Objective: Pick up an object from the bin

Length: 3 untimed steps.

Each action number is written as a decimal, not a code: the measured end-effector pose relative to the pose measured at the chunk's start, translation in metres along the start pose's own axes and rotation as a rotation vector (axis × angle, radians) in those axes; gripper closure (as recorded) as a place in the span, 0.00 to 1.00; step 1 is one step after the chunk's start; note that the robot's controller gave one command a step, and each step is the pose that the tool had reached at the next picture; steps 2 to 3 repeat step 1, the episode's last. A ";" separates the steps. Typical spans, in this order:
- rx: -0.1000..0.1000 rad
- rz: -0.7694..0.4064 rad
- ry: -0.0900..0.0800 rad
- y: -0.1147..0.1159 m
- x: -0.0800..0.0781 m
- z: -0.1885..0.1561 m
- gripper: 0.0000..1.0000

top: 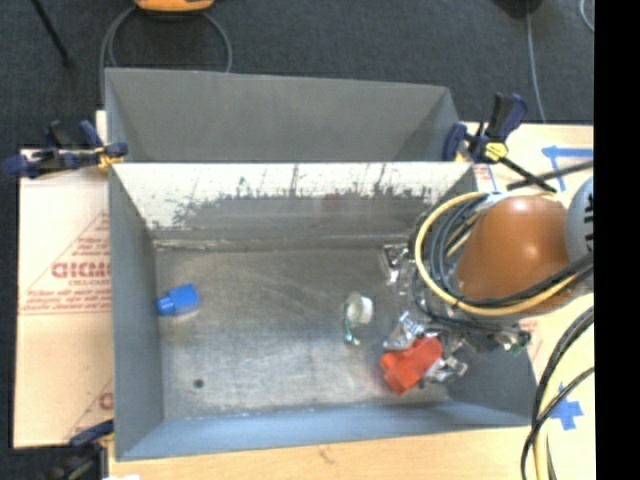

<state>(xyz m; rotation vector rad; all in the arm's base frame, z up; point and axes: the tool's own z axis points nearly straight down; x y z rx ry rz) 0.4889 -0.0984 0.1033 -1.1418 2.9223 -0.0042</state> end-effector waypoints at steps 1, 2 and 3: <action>0.004 0.004 -0.003 -0.003 -0.001 -0.076 1.00; 0.004 0.004 -0.003 -0.003 -0.001 -0.076 1.00; 0.004 0.004 -0.003 -0.003 -0.001 -0.076 1.00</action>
Offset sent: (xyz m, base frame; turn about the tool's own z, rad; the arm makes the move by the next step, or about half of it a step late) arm -0.0001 0.0001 0.0716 0.0000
